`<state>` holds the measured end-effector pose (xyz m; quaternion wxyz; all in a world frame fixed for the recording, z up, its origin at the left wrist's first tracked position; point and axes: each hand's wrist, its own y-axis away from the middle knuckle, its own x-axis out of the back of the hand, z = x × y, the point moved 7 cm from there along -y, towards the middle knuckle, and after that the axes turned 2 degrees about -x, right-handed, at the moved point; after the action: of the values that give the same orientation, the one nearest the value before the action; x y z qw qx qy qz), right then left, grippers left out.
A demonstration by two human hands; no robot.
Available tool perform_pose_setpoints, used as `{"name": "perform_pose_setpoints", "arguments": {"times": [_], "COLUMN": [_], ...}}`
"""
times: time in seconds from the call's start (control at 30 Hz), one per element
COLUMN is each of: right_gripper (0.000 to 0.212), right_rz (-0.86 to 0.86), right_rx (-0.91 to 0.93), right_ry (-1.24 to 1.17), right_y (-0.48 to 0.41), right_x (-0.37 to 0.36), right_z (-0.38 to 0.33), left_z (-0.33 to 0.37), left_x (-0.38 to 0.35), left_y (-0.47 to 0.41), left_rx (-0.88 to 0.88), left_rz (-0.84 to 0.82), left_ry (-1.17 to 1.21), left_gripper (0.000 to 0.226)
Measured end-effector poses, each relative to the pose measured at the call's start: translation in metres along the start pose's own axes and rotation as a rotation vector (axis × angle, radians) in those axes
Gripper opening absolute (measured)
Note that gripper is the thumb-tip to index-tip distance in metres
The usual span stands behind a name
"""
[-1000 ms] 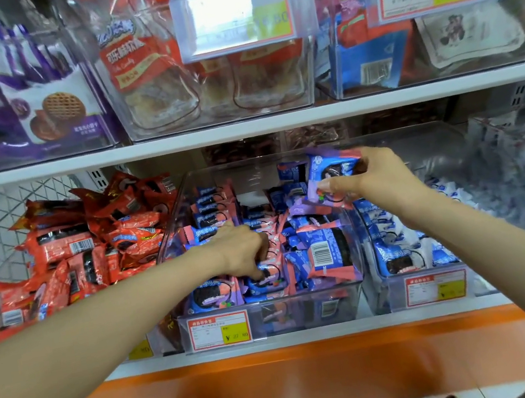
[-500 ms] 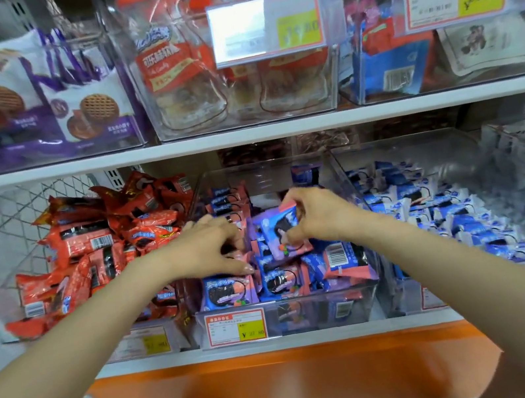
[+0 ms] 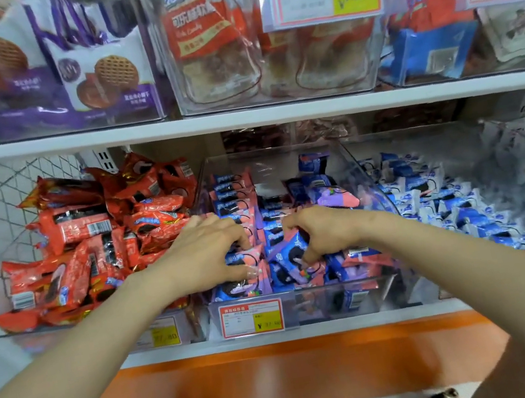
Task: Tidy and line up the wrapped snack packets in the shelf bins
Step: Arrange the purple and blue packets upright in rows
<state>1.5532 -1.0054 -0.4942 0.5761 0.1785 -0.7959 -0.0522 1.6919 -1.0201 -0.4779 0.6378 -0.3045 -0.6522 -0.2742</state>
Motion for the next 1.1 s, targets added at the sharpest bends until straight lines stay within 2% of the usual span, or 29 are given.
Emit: {"name": "perform_pose_setpoints", "arguments": {"times": [0.1, 0.2, 0.33, 0.43, 0.53, 0.63, 0.7, 0.8, 0.9, 1.1], "right_gripper": [0.046, 0.042, 0.039, 0.05, 0.051, 0.041, 0.035, 0.045, 0.046, 0.047], "right_rz": [-0.039, -0.02, 0.26, 0.41, 0.528, 0.548, 0.534, 0.52, 0.508, 0.509], "right_rx": [0.041, 0.077, 0.066, 0.055, 0.058, 0.042, 0.041, 0.07, 0.074, 0.1], "right_ry": [-0.02, -0.065, -0.402, -0.785, -0.992, -0.999, -0.991, -1.024, -0.988, -0.928], "right_y": [-0.004, -0.002, 0.016, 0.04, 0.055, 0.058, 0.059, 0.063, 0.069, 0.07], "right_x": [-0.006, -0.004, 0.047, 0.075, 0.08, 0.07, 0.063, 0.058, 0.06, 0.062], "right_z": [-0.001, -0.003, 0.013, 0.037, 0.055, 0.065, 0.067, 0.064, 0.06, 0.057], "left_z": [0.002, 0.005, 0.006, 0.001, 0.023, 0.044, 0.047, 0.048, 0.054, 0.053], "left_x": [0.003, 0.015, 0.022, 0.011, -0.014, -0.033, -0.038, -0.042, -0.044, -0.044], "left_y": [-0.001, -0.011, -0.038, -0.057, -0.072, -0.081, -0.087, -0.088, -0.086, -0.087], "left_rx": [-0.001, 0.003, 0.02, 0.076, -0.018, -0.118, -0.118, -0.111, -0.136, -0.163], "left_rz": [-0.006, 0.076, 0.166, 0.075, -0.171, -0.306, -0.361, -0.468, -0.467, -0.355], "left_ry": [0.045, 0.256, 0.415, 0.499, 0.212, -0.143, -0.197, -0.197, -0.299, -0.358], "left_gripper": [0.041, 0.031, 0.018, 0.018, 0.024, 0.037, 0.041, 0.048, 0.05, 0.035]}}
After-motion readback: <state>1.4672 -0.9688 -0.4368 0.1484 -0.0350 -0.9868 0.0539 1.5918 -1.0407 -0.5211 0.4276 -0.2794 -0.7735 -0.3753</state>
